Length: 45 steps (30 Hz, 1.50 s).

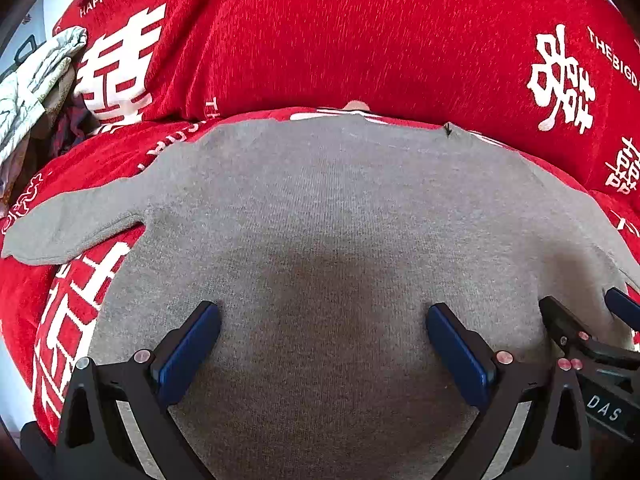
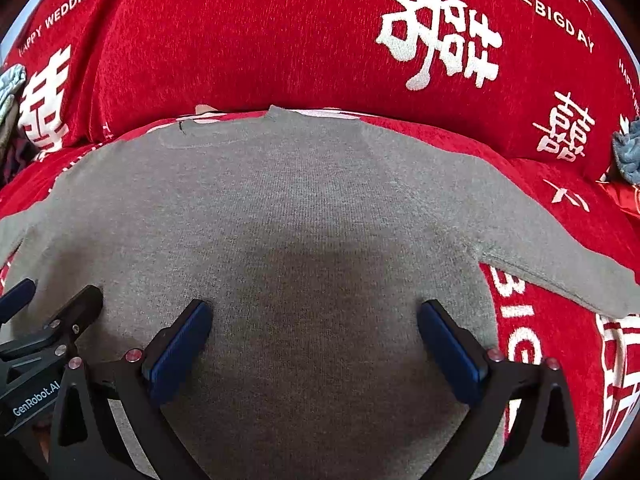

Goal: Fold small clothes

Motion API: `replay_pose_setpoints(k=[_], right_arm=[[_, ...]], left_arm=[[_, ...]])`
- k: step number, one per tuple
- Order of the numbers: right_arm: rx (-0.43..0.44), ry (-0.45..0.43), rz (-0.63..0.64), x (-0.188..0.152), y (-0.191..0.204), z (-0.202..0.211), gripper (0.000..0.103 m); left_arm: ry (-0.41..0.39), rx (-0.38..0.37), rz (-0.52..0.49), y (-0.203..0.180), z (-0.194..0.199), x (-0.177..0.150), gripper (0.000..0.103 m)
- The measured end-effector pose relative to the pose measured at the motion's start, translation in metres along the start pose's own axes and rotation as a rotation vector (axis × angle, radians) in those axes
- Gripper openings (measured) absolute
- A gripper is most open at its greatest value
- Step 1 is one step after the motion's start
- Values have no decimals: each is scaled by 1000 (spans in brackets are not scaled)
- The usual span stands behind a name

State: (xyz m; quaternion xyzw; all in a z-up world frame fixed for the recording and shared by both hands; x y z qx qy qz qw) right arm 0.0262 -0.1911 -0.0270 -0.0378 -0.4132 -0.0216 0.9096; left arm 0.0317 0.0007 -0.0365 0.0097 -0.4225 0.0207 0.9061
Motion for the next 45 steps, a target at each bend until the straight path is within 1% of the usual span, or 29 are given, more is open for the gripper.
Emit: replay_pose_setpoints(k=[5, 8, 16, 19, 24, 27, 30, 36, 40, 45], right_arm=[[2, 11, -9, 0, -1, -1, 103], [-6, 17, -10, 0, 0, -2, 103], [-15, 76, -25, 4, -1, -4, 103], [-19, 62, -41, 9, -4, 0, 103], [-44, 38, -34, 18, -9, 5, 103], [-52, 31, -48, 22, -15, 9, 103], [-61, 23, -50, 24, -22, 11, 103], [-67, 23, -69, 26, -37, 13, 103], [-89, 11, -71, 29, -49, 16, 103], [-121, -7, -99, 34, -73, 19, 103]], left_arm=[[47, 3, 2, 0, -4, 3, 103], [46, 3, -3, 0, -4, 2, 103], [110, -19, -31, 0, -7, 5, 103], [135, -25, -27, 0, -6, 9, 103], [101, 3, 0, 5, -1, 20, 103], [117, -8, 37, 6, -2, 23, 103], [136, -15, 53, 3, -2, 26, 103], [132, -25, -6, -18, 2, 33, 103], [120, -39, -34, -35, 6, 38, 103], [106, -56, -62, -57, 9, 45, 103]])
Point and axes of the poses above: each gripper's, at about its wrist camera, not at the fingertips, and z roughly against the way its jaws point, y to its left, x to its top, the point moved 5 cm from there along -z, roughly the way its jaws point, and after that the axes turned 13 degrees about -y, right-handed, at the moved point
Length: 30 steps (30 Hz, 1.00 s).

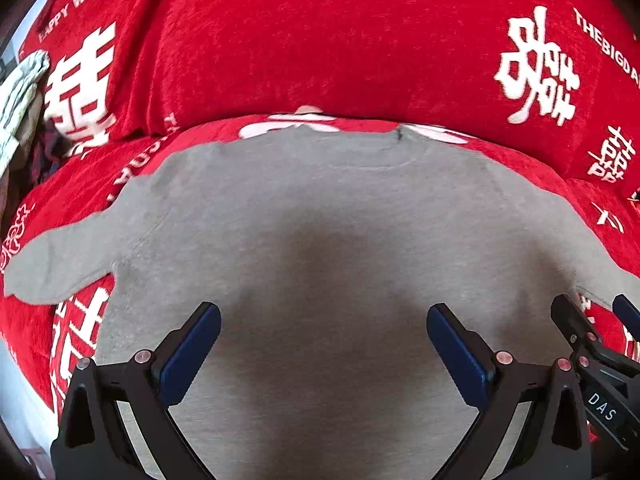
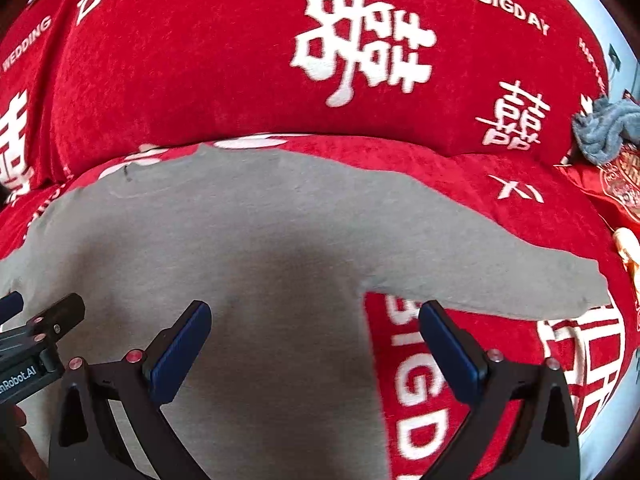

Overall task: Fold small clothes
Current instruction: 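Move the right gripper to the sweater sleeve beside the body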

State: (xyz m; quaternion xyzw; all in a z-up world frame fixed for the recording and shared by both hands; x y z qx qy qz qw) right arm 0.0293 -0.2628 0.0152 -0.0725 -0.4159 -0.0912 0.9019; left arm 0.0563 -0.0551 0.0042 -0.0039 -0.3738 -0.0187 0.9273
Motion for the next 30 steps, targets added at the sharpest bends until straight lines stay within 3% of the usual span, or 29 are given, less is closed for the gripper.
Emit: replay_pose_setpoints(k=[19, 30], right_arm=[[-97, -24, -80, 4, -91, 0, 103], [-197, -25, -148, -7, -171, 3, 103]], left_arm=[[-14, -58, -101, -87, 4, 14, 103], [-16, -107, -166, -151, 5, 12, 103]])
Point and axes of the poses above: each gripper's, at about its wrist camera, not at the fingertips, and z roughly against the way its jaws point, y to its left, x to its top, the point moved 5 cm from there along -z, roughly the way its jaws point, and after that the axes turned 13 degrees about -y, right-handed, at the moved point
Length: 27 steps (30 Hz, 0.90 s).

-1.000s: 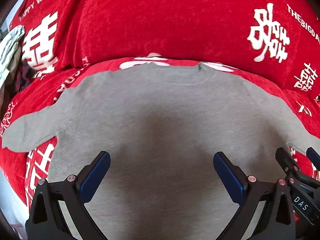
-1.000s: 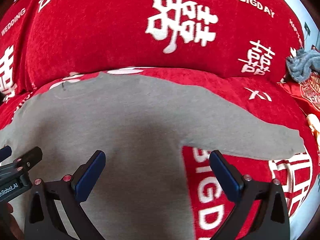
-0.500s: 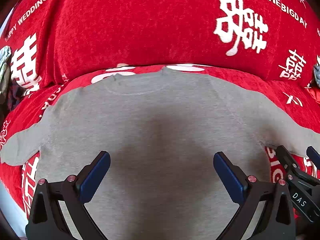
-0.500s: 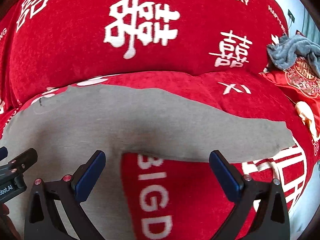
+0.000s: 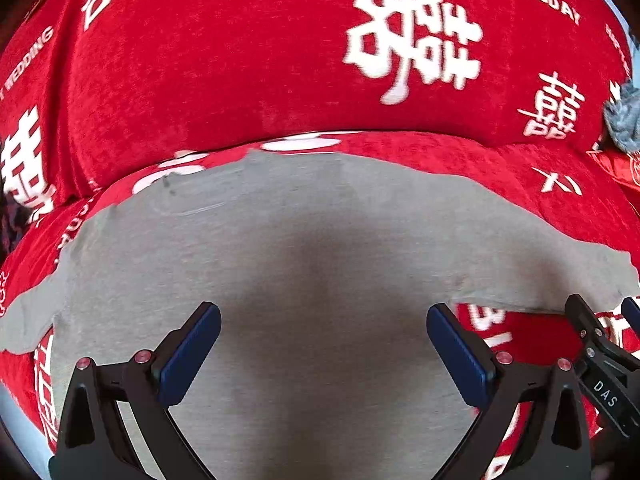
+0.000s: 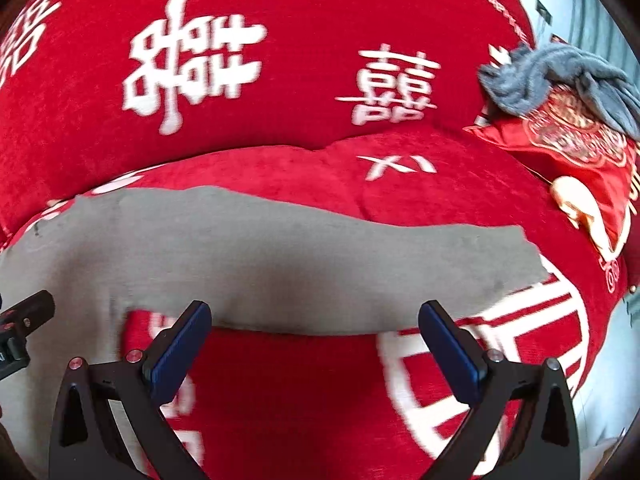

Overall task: Fold small clothes
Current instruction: 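Move the right gripper to the sweater sleeve beside the body, then grasp the sleeve cuff with the right gripper and lift it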

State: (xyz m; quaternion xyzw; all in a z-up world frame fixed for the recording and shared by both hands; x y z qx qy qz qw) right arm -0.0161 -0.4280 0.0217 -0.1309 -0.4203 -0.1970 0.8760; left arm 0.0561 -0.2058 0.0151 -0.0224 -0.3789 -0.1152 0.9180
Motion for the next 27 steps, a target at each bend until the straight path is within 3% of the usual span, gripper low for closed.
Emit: replay_pose_setpoints(k=[17, 21, 26, 27], right_arm=[[-172, 41, -147, -19, -138, -28, 103], [-144, 80, -243, -31, -160, -43, 102], [-109, 14, -190, -12, -152, -71, 99], [-112, 8, -173, -9, -151, -78, 92]], left_arm=[[11, -49, -89, -77, -13, 5, 103], [20, -48, -101, -86, -18, 2, 103], [35, -35, -103, -86, -26, -1, 103], [37, -33, -100, -85, -27, -1, 103]])
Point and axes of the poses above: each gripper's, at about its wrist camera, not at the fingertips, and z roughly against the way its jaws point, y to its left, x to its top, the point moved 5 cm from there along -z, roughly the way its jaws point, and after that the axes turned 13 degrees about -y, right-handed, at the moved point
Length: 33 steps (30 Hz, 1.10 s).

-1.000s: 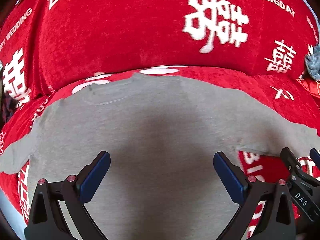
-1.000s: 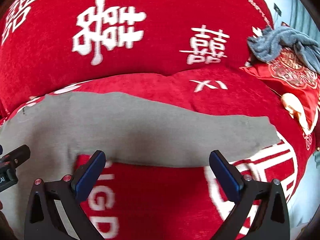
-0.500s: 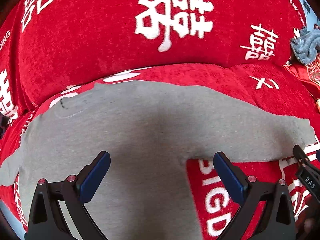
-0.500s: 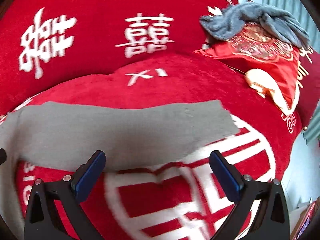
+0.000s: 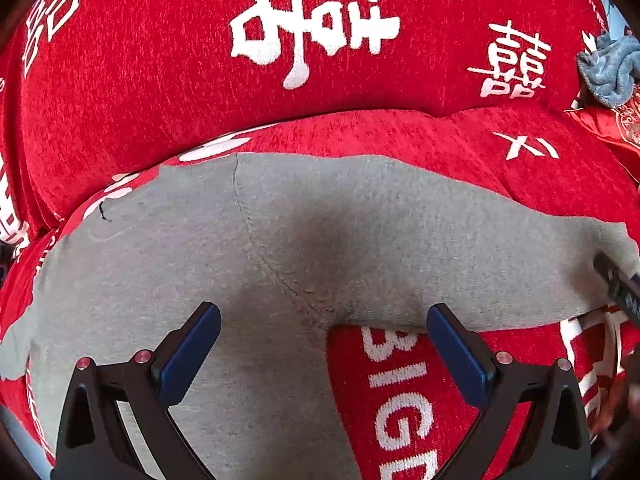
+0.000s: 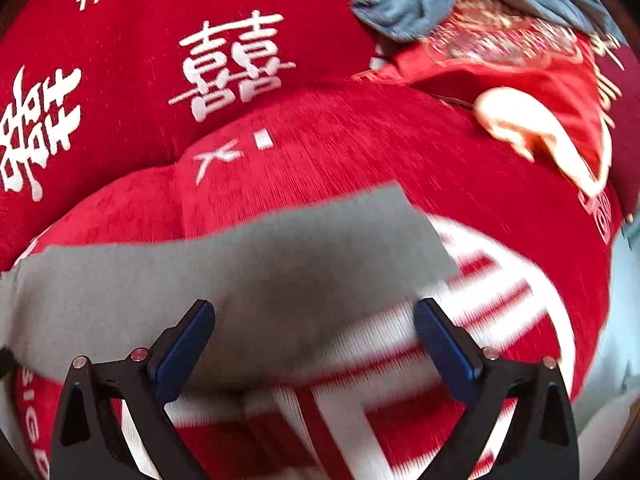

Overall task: Fold small clothes
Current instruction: 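Grasp the sleeve cuff with the right gripper and lift it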

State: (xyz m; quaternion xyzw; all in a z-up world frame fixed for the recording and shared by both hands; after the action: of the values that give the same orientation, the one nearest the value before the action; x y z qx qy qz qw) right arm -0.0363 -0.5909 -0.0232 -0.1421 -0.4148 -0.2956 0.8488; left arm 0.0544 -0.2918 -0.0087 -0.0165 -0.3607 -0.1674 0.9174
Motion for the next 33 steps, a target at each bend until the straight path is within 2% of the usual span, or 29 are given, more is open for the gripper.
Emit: replay_pose_setpoints(k=[2, 3, 5, 9, 13, 16, 20, 23, 28, 33], right_arm=[[-18, -22, 41, 7, 2, -8, 49], [25, 0, 27, 8, 2, -12, 6], [99, 0, -33, 8, -3, -11, 7], [152, -89, -125, 14, -25, 19, 6], [161, -145, -165, 17, -33, 43, 6], [141, -163, -160, 18, -30, 50, 6], [136, -159, -160, 17, -25, 56, 6], [154, -173, -179, 23, -21, 68, 6], [196, -221, -139, 43, 12, 99, 6], [248, -255, -87, 62, 67, 129, 6]], left_arm=[[-1, 6, 8, 4, -1, 1, 103], [-3, 10, 12, 6, -2, 2, 103], [-6, 17, 24, 12, -4, 4, 103], [3, 28, 73, 27, -14, 9, 103], [20, 45, 105, 34, -27, 14, 103], [99, 73, 44, 28, -49, 7, 103], [94, 38, 53, 33, -44, 7, 103], [58, 20, 77, 50, -27, 6, 103], [46, 38, 148, 95, -8, -14, 103], [58, 37, 218, 132, 5, -30, 103]])
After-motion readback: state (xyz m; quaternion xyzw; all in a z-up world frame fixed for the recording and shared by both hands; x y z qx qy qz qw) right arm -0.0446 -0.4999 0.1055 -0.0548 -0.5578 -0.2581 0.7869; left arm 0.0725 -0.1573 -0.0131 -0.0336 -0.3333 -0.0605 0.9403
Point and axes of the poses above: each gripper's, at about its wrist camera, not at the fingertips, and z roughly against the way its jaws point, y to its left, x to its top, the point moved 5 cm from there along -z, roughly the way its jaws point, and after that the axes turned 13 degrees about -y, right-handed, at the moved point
